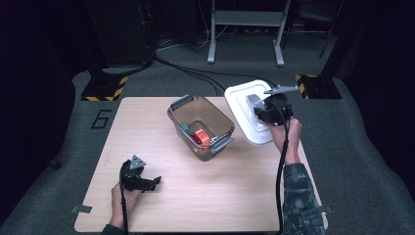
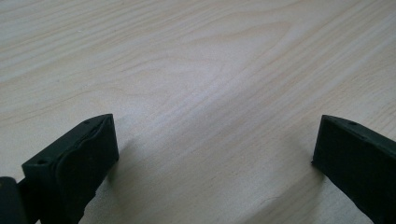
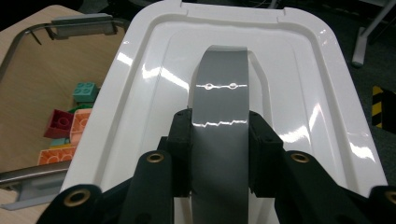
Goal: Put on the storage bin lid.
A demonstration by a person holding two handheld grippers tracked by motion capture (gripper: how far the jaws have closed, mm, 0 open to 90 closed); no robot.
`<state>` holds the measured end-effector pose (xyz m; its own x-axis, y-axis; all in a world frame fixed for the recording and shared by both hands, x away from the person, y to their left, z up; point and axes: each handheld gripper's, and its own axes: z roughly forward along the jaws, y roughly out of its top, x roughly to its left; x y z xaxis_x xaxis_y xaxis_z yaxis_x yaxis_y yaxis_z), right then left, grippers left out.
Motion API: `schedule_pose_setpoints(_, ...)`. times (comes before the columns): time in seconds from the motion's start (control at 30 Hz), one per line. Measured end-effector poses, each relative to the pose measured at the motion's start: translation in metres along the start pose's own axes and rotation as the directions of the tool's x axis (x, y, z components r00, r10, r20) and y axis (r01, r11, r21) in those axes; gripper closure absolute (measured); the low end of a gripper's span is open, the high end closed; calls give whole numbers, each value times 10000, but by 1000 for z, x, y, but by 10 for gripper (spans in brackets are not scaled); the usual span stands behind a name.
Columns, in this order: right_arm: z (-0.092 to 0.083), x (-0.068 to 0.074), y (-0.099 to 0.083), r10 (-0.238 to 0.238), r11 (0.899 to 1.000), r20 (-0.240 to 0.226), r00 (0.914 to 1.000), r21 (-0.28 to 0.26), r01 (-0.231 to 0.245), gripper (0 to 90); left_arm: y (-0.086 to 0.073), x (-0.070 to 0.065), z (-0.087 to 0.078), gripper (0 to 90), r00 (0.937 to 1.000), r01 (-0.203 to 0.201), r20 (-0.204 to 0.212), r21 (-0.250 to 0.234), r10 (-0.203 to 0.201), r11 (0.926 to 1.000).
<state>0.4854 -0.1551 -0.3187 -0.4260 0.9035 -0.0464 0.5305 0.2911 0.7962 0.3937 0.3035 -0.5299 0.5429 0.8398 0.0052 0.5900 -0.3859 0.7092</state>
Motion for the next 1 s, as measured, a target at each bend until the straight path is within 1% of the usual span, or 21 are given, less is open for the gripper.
schedule_pose_setpoints(0.03,1,2,1,-81,10000,-53,10000,-5,81,672,0,0,0,0,10000,-44,9,35,44,10000)
schedule_pose_setpoints(0.07,2,6,3,-66,10000,-130,9999,21,66,672,0,1,0,0,9999,-152,-26,31,152,9999)
schedule_pose_setpoints(0.1,4,8,4,-94,10000,-178,9998,25,95,672,0,0,0,0,9999,-100,-18,6,100,9999)
schedule_pose_setpoints(0.13,5,12,6,-93,10000,-226,9997,30,93,672,0,1,-1,0,9998,-172,31,138,171,9998)
schedule_pose_setpoints(0.2,8,17,10,-143,9999,-368,9992,-20,143,672,0,1,-1,0,9998,-178,17,137,177,9997)
schedule_pose_setpoints(0.33,17,30,16,-204,9998,-621,9979,14,205,672,0,0,0,0,10000,-82,-8,1,82,10000)
schedule_pose_setpoints(0.4,22,36,18,-350,9994,-761,9965,-19,349,671,0,0,0,0,10000,-33,9,-4,33,10000)
schedule_pose_setpoints(0.47,26,44,21,-281,9996,-881,9957,26,285,671,0,0,0,0,10000,-29,8,-7,29,10000)
schedule_pose_setpoints(0.5,29,46,22,-452,9990,-952,9944,-17,452,672,0,0,0,0,10000,-33,8,-7,33,10000)
schedule_pose_setpoints(0.57,36,55,24,-494,9987,-1077,9930,82,505,671,0,0,0,0,10000,-27,6,-8,27,10000)
schedule_pose_setpoints(0.63,41,61,26,-525,9984,-1169,9918,141,545,671,0,-1,1,0,9999,126,-9,-135,-126,9998)
schedule_pose_setpoints(0.73,48,68,28,-709,9972,-1276,9893,131,732,671,0,-1,0,0,9999,97,32,-38,-97,9999)
schedule_pose_setpoints(0.8,52,74,29,-623,9974,-1315,9894,278,665,672,0,-1,0,0,10000,71,27,-20,-70,10000)
schedule_pose_setpoints(0.83,55,76,29,-689,9971,-1339,9886,227,726,671,0,0,0,0,10000,-78,-24,-16,78,10000)
schedule_pose_setpoints(0.87,57,78,29,-685,9970,-1376,9881,270,729,671,0,1,0,0,9999,-114,-24,6,114,9999)
schedule_pose_setpoints(0.93,61,82,29,-701,9967,-1430,9872,315,753,671,0,1,0,0,9999,-132,-47,-10,132,9999)
schedule_pose_setpoints(0.97,63,85,29,-743,9964,-1437,9868,306,795,671,0,0,0,0,10000,-72,-3,-3,72,10000)
schedule_pose_setpoints(1.0,65,87,29,-803,9958,-1468,9859,311,857,671,0,1,0,0,9999,-140,-18,8,140,9999)
